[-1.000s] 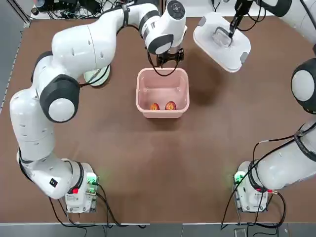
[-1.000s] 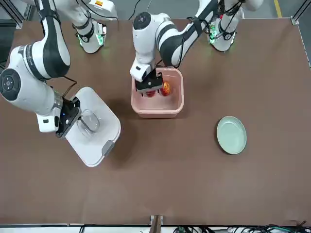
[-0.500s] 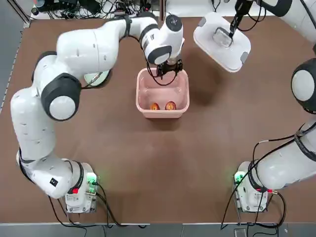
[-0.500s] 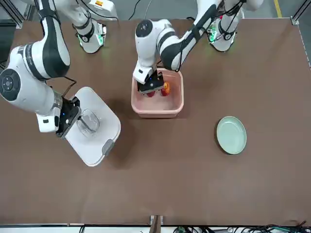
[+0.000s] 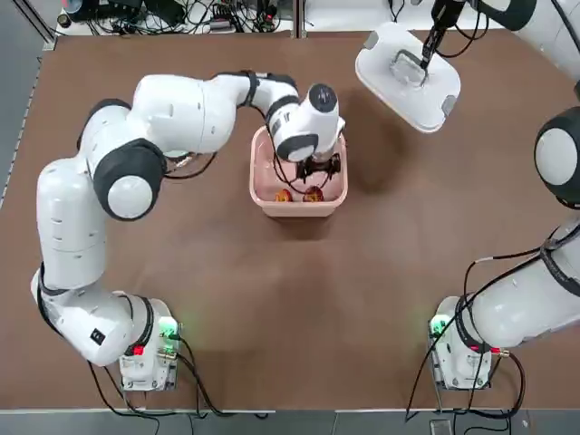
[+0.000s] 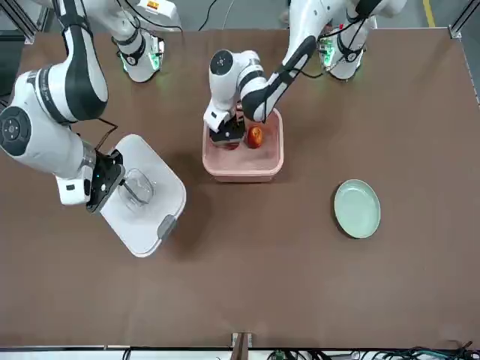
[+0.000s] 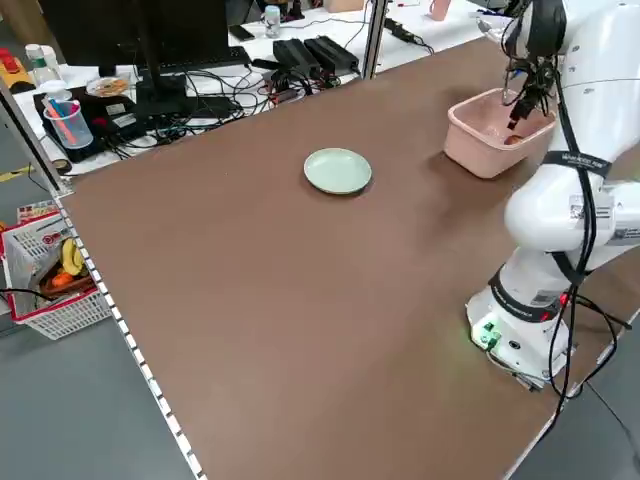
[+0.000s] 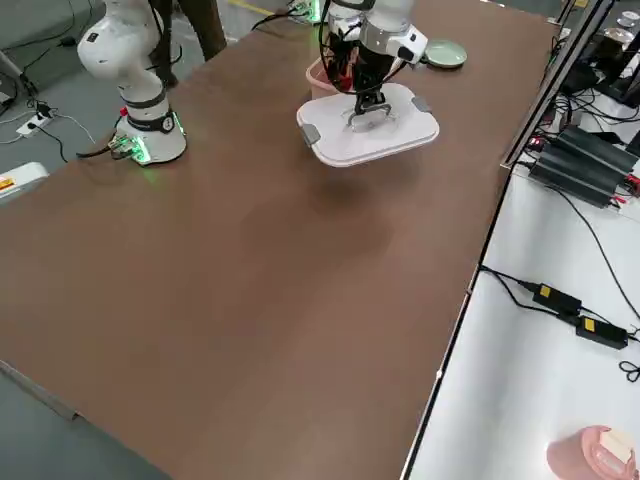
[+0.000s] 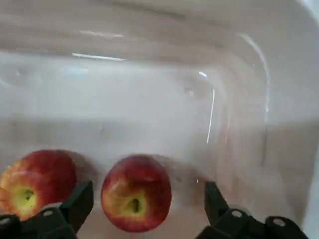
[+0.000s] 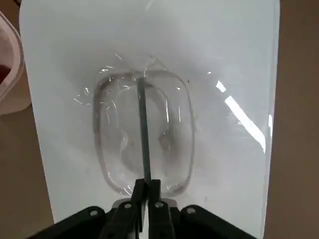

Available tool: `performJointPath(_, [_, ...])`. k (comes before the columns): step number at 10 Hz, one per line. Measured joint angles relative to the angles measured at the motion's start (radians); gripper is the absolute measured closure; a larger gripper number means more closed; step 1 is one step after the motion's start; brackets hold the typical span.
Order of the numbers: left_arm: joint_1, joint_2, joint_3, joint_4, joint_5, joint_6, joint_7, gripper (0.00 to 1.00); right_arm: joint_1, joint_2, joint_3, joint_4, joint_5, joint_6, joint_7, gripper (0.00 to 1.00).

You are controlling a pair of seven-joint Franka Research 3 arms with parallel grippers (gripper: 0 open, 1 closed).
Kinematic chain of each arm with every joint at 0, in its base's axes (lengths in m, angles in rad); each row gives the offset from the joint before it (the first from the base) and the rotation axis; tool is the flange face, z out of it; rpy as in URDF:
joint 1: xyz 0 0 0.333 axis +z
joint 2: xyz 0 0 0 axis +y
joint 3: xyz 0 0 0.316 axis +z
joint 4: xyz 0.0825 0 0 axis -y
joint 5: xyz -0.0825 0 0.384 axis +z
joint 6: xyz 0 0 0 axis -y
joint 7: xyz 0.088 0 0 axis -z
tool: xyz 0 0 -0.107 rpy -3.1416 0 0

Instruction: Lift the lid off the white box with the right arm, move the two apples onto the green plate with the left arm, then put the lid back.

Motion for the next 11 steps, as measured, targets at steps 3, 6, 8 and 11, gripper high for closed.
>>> performJointPath(3, [0.001, 0.000, -0.018, -0.042, 0.001, 0.040, 0.017, 0.02, -0.006, 0.000, 0.000, 0.000, 0.000, 0.000, -0.005, 0.94])
performJointPath(6, [0.001, -0.001, -0.037, -0.082, 0.001, 0.041, 0.040, 0.02, -0.016, 0.000, 0.000, 0.000, 0.000, -0.001, -0.022, 0.94])
performJointPath(8, [0.008, -0.001, -0.036, -0.090, 0.002, 0.041, 0.067, 0.02, -0.016, 0.000, 0.000, 0.000, 0.000, -0.002, -0.027, 0.94])
performJointPath(11, [0.023, -0.001, -0.034, -0.090, 0.002, 0.045, 0.080, 0.02, -0.017, 0.000, 0.000, 0.000, 0.000, -0.005, -0.041, 0.94])
